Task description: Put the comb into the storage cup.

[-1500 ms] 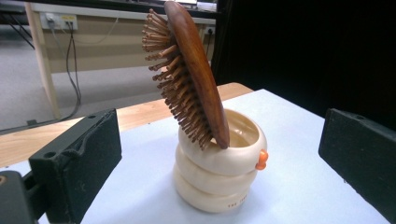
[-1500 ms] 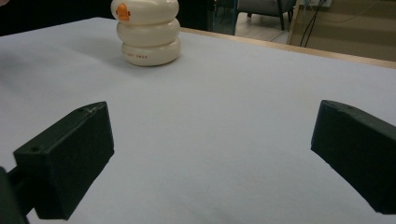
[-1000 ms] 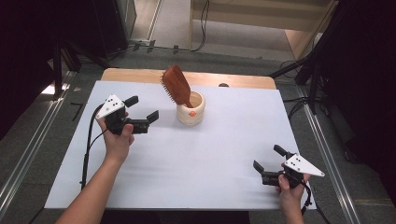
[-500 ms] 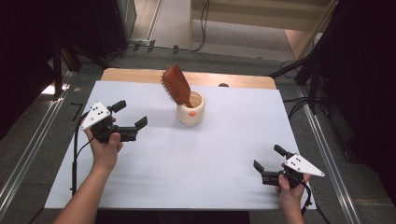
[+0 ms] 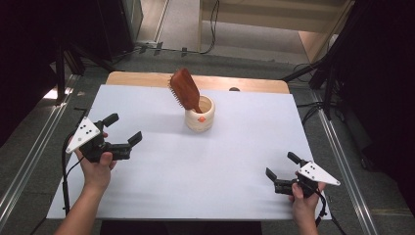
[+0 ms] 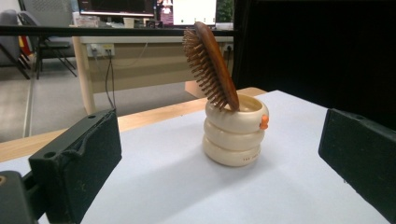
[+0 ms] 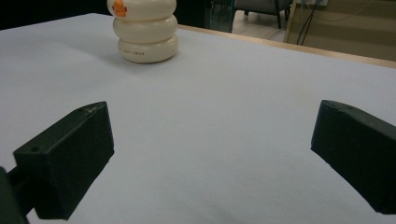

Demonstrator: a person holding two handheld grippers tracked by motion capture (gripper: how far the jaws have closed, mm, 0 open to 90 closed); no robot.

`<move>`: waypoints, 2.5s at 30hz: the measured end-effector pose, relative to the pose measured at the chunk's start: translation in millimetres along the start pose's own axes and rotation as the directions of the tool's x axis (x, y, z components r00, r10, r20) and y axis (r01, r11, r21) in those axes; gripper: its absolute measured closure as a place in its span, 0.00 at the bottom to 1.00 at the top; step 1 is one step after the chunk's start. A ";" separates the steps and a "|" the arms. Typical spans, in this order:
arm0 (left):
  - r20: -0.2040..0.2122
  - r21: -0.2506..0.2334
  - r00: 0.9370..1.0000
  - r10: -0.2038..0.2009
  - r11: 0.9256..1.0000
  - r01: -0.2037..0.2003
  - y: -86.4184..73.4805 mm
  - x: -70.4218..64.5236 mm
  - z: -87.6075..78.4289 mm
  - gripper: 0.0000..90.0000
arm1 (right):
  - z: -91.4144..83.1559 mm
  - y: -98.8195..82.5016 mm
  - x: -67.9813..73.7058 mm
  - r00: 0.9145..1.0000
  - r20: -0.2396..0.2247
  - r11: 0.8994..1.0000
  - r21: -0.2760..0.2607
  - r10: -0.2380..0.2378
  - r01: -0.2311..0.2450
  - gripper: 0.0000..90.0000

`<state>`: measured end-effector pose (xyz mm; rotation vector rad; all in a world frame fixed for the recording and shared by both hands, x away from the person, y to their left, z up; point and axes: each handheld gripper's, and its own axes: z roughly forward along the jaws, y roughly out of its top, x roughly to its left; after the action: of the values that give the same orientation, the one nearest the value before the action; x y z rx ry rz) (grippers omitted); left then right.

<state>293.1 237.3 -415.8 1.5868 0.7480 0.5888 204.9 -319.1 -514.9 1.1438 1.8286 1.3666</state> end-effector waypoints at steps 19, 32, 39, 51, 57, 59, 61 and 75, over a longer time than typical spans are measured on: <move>-0.037 -0.006 0.999 0.002 1.000 -0.002 -18.4 1.6 -35.5 0.00 | -1.3 -0.3 -0.8 1.000 -0.005 1.000 -0.011 0.004 -0.004 0.00; -0.050 0.008 0.999 0.014 1.000 -0.014 -32.1 -0.2 -52.1 0.00 | -1.3 -0.3 -0.7 1.000 -0.003 1.000 -0.011 0.004 -0.004 0.00; -0.071 0.013 0.997 0.016 1.000 -0.015 -43.8 -1.4 -61.1 0.00 | -1.7 -0.3 -0.6 1.000 -0.008 1.000 -0.015 0.007 -0.008 0.00; -0.092 0.046 0.996 0.014 0.999 -0.010 -60.1 5.8 -73.4 0.00 | -2.1 -0.4 -0.9 1.000 -0.006 1.000 -0.014 0.010 -0.010 0.00; -0.095 0.063 0.995 0.004 0.998 0.002 -67.9 14.4 -76.7 0.00 | -1.8 -0.3 -0.9 1.000 -0.005 1.000 -0.014 0.011 -0.011 0.00; -0.090 0.066 0.996 0.001 0.998 0.005 -70.1 16.0 -76.8 0.00 | -2.0 -0.3 -1.0 1.000 -0.004 1.000 -0.014 0.011 -0.012 0.00; -0.090 0.071 0.996 0.001 0.997 0.006 -71.6 17.9 -76.9 0.00 | -2.1 -0.5 -1.4 1.000 -0.004 1.000 -0.015 0.011 -0.011 0.00; -0.086 0.090 0.996 -0.014 0.996 0.022 -79.5 20.5 -73.3 0.00 | -2.0 -0.3 -4.0 1.000 -0.013 1.000 -0.023 0.015 -0.016 0.00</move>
<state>241.8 306.4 -484.5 1.6452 0.8628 0.6205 204.9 -323.6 -514.7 1.1418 1.8115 1.4039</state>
